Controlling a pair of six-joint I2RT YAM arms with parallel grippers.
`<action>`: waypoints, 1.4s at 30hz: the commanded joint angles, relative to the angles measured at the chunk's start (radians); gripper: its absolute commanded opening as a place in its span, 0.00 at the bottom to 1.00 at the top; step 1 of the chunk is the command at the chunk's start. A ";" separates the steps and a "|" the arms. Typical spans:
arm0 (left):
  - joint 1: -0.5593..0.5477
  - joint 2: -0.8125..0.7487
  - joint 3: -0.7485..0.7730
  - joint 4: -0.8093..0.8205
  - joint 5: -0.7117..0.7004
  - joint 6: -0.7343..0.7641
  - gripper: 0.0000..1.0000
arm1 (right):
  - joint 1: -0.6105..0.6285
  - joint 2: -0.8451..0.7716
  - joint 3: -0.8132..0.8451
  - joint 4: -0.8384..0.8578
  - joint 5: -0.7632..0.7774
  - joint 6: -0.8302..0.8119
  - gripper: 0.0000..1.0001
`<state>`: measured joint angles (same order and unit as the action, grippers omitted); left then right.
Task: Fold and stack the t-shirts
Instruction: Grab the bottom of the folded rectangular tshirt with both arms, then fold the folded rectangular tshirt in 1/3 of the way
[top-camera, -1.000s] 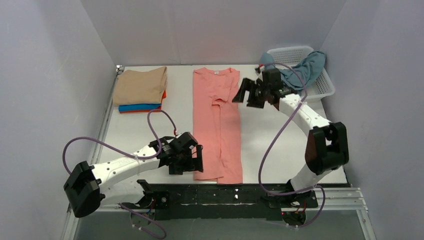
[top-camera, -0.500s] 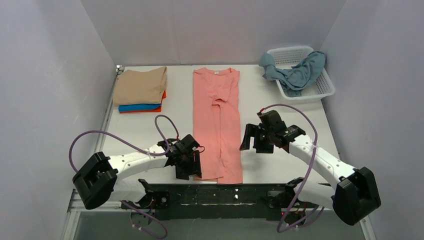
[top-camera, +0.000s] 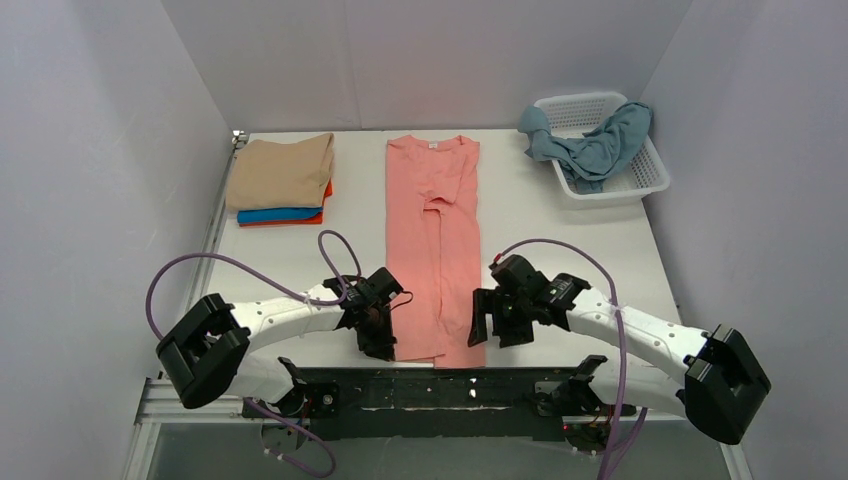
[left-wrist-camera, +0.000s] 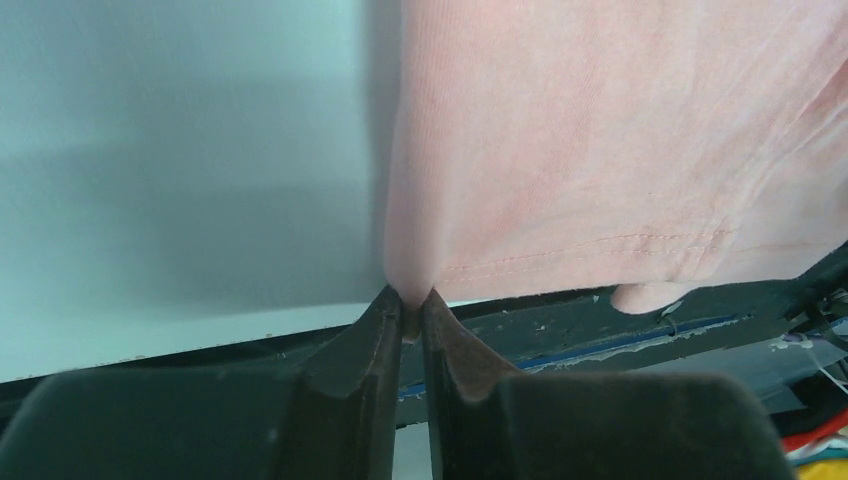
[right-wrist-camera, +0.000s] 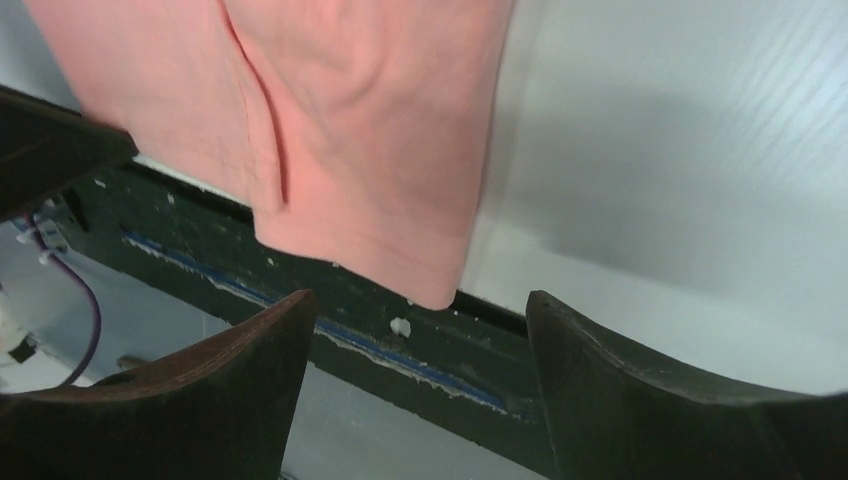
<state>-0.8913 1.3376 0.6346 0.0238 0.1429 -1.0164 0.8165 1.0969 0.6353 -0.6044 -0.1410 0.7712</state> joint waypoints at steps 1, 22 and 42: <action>0.006 0.002 0.002 -0.131 -0.015 0.002 0.08 | 0.077 0.000 -0.035 0.016 -0.054 0.084 0.84; 0.008 -0.130 -0.002 -0.261 0.017 0.072 0.00 | 0.136 0.064 -0.133 0.100 -0.160 0.176 0.01; 0.051 -0.167 0.084 -0.301 0.092 0.056 0.00 | 0.120 -0.054 -0.014 0.069 -0.083 0.149 0.01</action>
<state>-0.8787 1.1500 0.6525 -0.1619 0.2363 -0.9539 0.9565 1.0252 0.5110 -0.5022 -0.3325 0.9745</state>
